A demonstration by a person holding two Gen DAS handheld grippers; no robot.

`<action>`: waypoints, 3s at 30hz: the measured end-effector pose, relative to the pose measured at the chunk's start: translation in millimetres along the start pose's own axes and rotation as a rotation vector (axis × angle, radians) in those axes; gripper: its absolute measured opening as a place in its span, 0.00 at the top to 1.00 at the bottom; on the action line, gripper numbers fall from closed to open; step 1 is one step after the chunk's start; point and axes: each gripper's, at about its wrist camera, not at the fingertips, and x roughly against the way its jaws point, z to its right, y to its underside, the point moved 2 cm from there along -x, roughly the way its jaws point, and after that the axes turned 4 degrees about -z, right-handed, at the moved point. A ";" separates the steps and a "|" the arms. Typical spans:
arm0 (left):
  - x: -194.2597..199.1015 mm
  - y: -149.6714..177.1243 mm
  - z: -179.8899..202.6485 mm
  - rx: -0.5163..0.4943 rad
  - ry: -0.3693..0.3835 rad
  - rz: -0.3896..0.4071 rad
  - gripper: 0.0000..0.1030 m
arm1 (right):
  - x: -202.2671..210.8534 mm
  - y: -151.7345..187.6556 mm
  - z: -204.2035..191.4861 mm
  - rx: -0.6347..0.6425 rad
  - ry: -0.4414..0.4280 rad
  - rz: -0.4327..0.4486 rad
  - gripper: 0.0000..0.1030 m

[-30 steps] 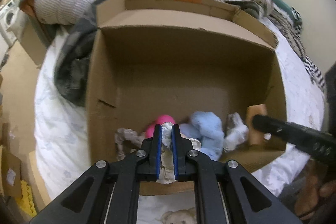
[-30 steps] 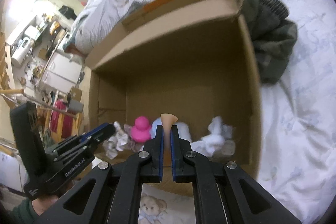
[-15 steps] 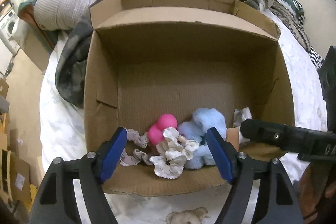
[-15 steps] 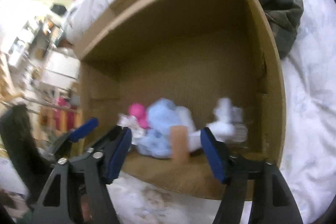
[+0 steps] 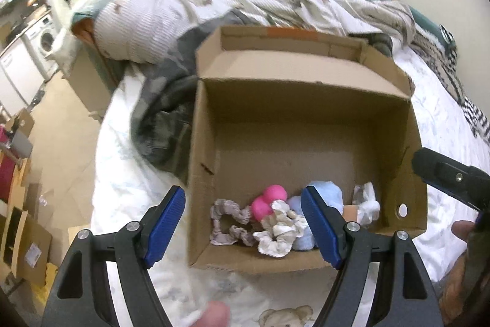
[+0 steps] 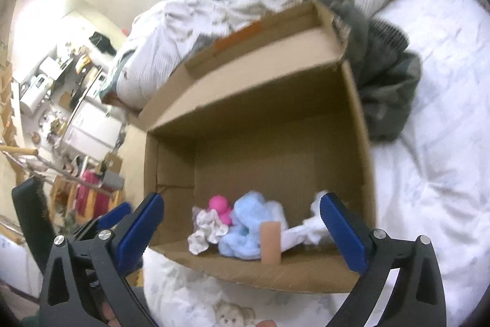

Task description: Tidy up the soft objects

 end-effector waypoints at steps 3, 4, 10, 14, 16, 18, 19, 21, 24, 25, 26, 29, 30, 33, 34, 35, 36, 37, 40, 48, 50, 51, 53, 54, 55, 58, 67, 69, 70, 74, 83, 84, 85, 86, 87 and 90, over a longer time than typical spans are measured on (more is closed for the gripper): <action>12.3 4.2 -6.7 0.014 0.003 0.019 0.26 | 17.4 5.1 -3.2 0.020 0.039 0.060 0.00; 16.0 5.9 -8.9 0.017 0.005 0.021 0.26 | 20.2 5.8 -5.8 0.026 0.052 0.077 0.00; 37.1 24.1 -20.7 0.049 0.033 0.031 0.13 | 44.2 23.4 -12.7 0.057 0.088 0.133 0.00; 48.4 38.2 -32.1 0.095 0.061 0.033 0.07 | 51.2 39.5 -13.3 0.057 0.078 0.128 0.00; 54.5 44.8 -33.8 0.100 0.076 0.042 0.07 | 54.4 45.8 -15.2 0.058 0.072 0.134 0.00; 59.2 51.2 -33.7 0.091 0.080 0.043 0.07 | 56.4 52.5 -18.5 0.079 0.088 0.147 0.00; 60.7 54.1 -33.6 0.087 0.081 0.045 0.07 | 57.2 56.2 -20.7 0.092 0.097 0.151 0.00; 63.8 58.7 -32.3 0.080 0.073 0.060 0.07 | 59.1 63.0 -25.4 0.117 0.117 0.161 0.00; 69.0 62.0 -32.4 0.082 0.058 0.096 0.07 | 57.1 72.4 -27.4 0.134 0.144 0.179 0.00; 69.3 62.2 -31.8 0.079 0.051 0.108 0.07 | 54.5 74.3 -26.2 0.128 0.150 0.174 0.00; 68.8 61.2 -30.5 0.068 0.038 0.120 0.07 | 51.0 76.0 -25.2 0.122 0.158 0.167 0.00; 64.7 59.7 -28.3 0.053 0.008 0.128 0.00 | 41.6 75.1 -26.2 0.134 0.208 0.156 0.00; 63.1 59.5 -29.1 0.057 0.002 0.125 0.01 | 40.5 74.9 -27.4 0.143 0.213 0.160 0.00; 59.0 59.6 -32.8 0.071 -0.004 0.110 0.01 | 40.6 76.2 -32.1 0.171 0.230 0.169 0.00; 58.5 59.6 -34.0 0.078 0.001 0.107 0.01 | 41.3 77.1 -33.2 0.177 0.234 0.171 0.00; 58.4 59.9 -35.0 0.084 0.008 0.104 0.01 | 41.9 77.5 -33.5 0.181 0.237 0.173 0.00; 58.5 60.6 -35.6 0.086 0.016 0.102 0.01 | 42.5 77.7 -33.6 0.183 0.241 0.174 0.00; 58.3 61.0 -35.4 0.087 0.023 0.099 0.01 | 42.6 78.1 -33.9 0.184 0.244 0.174 0.00; 57.8 61.8 -33.7 0.085 0.037 0.092 0.01 | 42.4 78.4 -32.7 0.182 0.251 0.171 0.00; 58.3 61.9 -31.8 0.081 0.046 0.091 0.01 | 42.5 78.4 -33.0 0.185 0.257 0.169 0.00; 59.0 62.1 -30.3 0.077 0.047 0.091 0.01 | 42.7 79.2 -33.9 0.189 0.260 0.167 0.00; 59.5 62.3 -29.8 0.075 0.048 0.092 0.01 | 42.7 79.3 -33.8 0.191 0.261 0.167 0.00; 59.7 62.6 -28.7 0.072 0.049 0.092 0.01 | 42.8 80.0 -34.5 0.191 0.261 0.168 0.00; 59.6 63.0 -28.3 0.071 0.048 0.091 0.01 | 42.7 80.0 -34.5 0.190 0.261 0.168 0.00; 59.2 63.3 -27.9 0.070 0.044 0.090 0.01 | 42.6 80.0 -34.5 0.189 0.261 0.168 0.00; 58.7 63.3 -27.5 0.069 0.038 0.089 0.01 | 42.6 80.3 -34.6 0.188 0.265 0.165 0.00; 58.4 63.4 -27.5 0.069 0.039 0.089 0.01 | 43.2 80.2 -35.1 0.184 0.266 0.165 0.00; 58.3 63.4 -27.3 0.069 0.039 0.089 0.00 | 43.4 80.2 -35.4 0.185 0.266 0.165 0.00; 58.3 63.4 -27.2 0.069 0.038 0.089 0.01 | 43.4 80.0 -35.2 0.185 0.266 0.166 0.00; 58.4 63.4 -27.8 0.069 0.039 0.088 0.01 | 43.2 80.1 -35.1 0.184 0.266 0.165 0.00; 58.3 63.2 -27.9 0.070 0.039 0.088 0.01 | 43.6 80.3 -35.3 0.183 0.266 0.165 0.00; 58.0 63.4 -27.9 0.070 0.039 0.087 0.01 | 43.7 80.4 -35.4 0.183 0.266 0.165 0.00; 57.1 63.6 -27.8 0.071 0.039 0.086 0.01 | 43.5 80.2 -35.3 0.184 0.266 0.165 0.00; 56.9 64.0 -28.3 0.071 0.039 0.086 0.01 | 43.4 80.2 -35.4 0.184 0.266 0.165 0.00; 56.9 64.0 -28.3 0.071 0.038 0.087 0.01 | 43.3 80.3 -35.4 0.184 0.267 0.164 0.00; 57.0 63.9 -28.4 0.072 0.041 0.086 0.01 | 43.5 80.4 -35.8 0.186 0.265 0.165 0.00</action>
